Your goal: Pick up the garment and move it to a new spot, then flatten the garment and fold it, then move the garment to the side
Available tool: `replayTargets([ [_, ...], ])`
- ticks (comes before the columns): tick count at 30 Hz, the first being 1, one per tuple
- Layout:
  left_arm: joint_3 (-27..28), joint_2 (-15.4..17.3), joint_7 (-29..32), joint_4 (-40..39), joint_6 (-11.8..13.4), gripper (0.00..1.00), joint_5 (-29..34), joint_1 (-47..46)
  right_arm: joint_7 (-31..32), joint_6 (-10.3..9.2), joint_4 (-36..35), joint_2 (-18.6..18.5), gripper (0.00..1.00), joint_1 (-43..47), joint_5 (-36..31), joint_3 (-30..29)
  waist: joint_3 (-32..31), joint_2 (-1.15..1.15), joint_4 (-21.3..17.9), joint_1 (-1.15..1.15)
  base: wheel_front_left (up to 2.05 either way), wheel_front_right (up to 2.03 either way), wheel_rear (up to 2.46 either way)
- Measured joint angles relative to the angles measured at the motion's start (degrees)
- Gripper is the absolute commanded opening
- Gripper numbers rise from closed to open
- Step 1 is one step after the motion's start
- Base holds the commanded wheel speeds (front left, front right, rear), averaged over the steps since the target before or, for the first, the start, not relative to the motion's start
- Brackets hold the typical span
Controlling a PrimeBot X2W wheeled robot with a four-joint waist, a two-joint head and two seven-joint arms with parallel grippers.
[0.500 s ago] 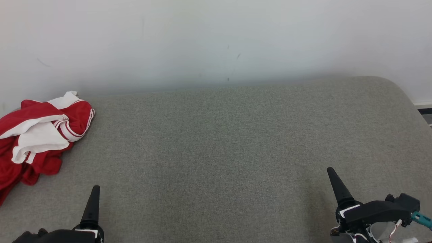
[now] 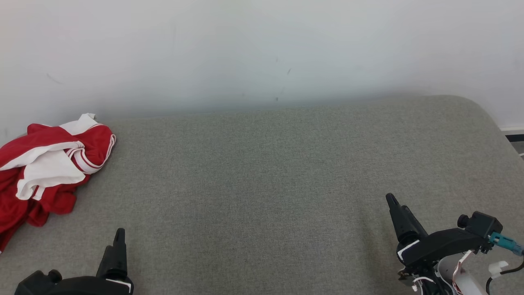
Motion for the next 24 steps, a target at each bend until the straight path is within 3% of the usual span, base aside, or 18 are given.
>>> replayTargets([
  [24,0.30,-0.15,0.38,-1.30,3.47,1.00,24.55,-0.01,-2.49,-3.57,0.87,-3.90,1.00,-2.72,-17.94,5.82,-0.34,0.00,-0.01,0.00,0.00,0.00,0.00],
])
